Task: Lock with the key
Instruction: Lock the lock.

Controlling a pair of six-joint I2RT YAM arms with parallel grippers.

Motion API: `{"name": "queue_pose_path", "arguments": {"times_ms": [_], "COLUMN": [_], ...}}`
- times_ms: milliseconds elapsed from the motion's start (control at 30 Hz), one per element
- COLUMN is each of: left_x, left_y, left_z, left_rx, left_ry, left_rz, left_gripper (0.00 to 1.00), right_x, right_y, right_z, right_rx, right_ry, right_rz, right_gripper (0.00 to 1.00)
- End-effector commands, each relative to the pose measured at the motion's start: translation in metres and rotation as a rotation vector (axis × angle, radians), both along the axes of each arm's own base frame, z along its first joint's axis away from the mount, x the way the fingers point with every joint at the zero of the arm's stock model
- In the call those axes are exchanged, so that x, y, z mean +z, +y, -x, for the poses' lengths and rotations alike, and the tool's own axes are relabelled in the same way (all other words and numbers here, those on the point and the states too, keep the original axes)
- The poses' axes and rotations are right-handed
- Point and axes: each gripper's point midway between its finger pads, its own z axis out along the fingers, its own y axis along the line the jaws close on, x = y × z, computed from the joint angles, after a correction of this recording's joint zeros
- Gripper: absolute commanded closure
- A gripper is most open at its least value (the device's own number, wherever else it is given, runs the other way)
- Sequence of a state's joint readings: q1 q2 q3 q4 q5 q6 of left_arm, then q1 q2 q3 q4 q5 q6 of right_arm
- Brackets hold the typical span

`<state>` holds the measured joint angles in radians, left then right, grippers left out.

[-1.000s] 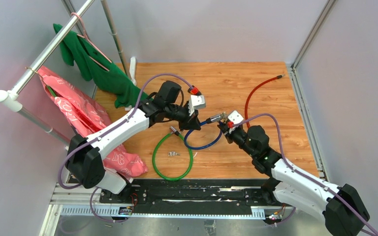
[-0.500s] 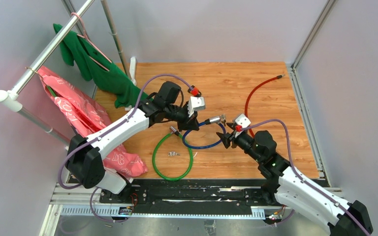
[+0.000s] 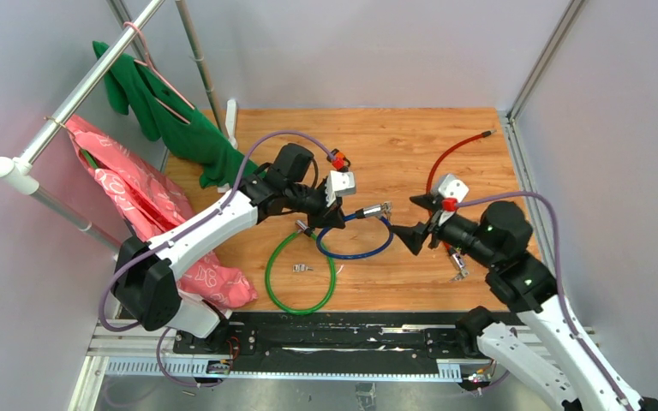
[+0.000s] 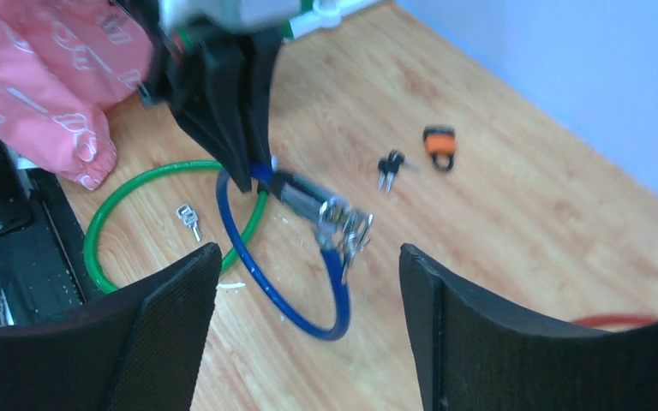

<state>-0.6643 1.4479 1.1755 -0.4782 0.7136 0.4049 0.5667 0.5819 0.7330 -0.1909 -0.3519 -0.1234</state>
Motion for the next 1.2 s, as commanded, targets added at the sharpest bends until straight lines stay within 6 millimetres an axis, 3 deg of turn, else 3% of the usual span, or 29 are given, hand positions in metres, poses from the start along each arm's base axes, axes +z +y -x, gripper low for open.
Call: {"name": "queue_pose_path", "arguments": {"times_ms": [0, 100, 167, 267, 367, 600, 800, 1033, 1167], "left_x": [0.003, 0.004, 0.005, 0.007, 0.007, 0.003, 0.004, 0.003, 0.004], "left_y": [0.003, 0.003, 0.003, 0.004, 0.005, 0.006, 0.004, 0.003, 0.002], "left_z": [0.005, 0.004, 0.005, 0.005, 0.005, 0.007, 0.006, 0.006, 0.005], "left_rx": [-0.024, -0.027, -0.027, -0.027, -0.024, -0.021, -0.021, -0.018, -0.017], "left_ry": [-0.034, -0.038, -0.04, -0.048, -0.052, -0.041, -0.036, -0.026, -0.028], "left_rz": [0.005, 0.006, 0.008, 0.011, 0.009, 0.007, 0.012, 0.012, 0.014], "left_gripper": [1.0, 1.0, 1.0, 1.0, 1.0, 1.0, 1.0, 1.0, 1.0], "right_x": [0.03, 0.045, 0.049, 0.033, 0.017, -0.022, -0.035, -0.038, -0.044], "right_y": [0.009, 0.02, 0.025, 0.032, 0.04, 0.046, 0.043, 0.049, 0.051], "right_z": [0.031, 0.029, 0.014, -0.018, -0.027, -0.026, -0.027, -0.029, -0.034], "right_rx": [0.255, 0.414, 0.452, 0.446, 0.495, 0.536, 0.527, 0.552, 0.537], "right_ry": [0.0, -0.009, -0.003, 0.057, 0.099, 0.179, 0.175, 0.183, 0.178], "right_rz": [0.07, 0.083, 0.097, 0.137, 0.145, 0.17, 0.191, 0.181, 0.189], "right_gripper": [0.19, 0.13, 0.12, 0.12, 0.15, 0.22, 0.28, 0.48, 0.52]}}
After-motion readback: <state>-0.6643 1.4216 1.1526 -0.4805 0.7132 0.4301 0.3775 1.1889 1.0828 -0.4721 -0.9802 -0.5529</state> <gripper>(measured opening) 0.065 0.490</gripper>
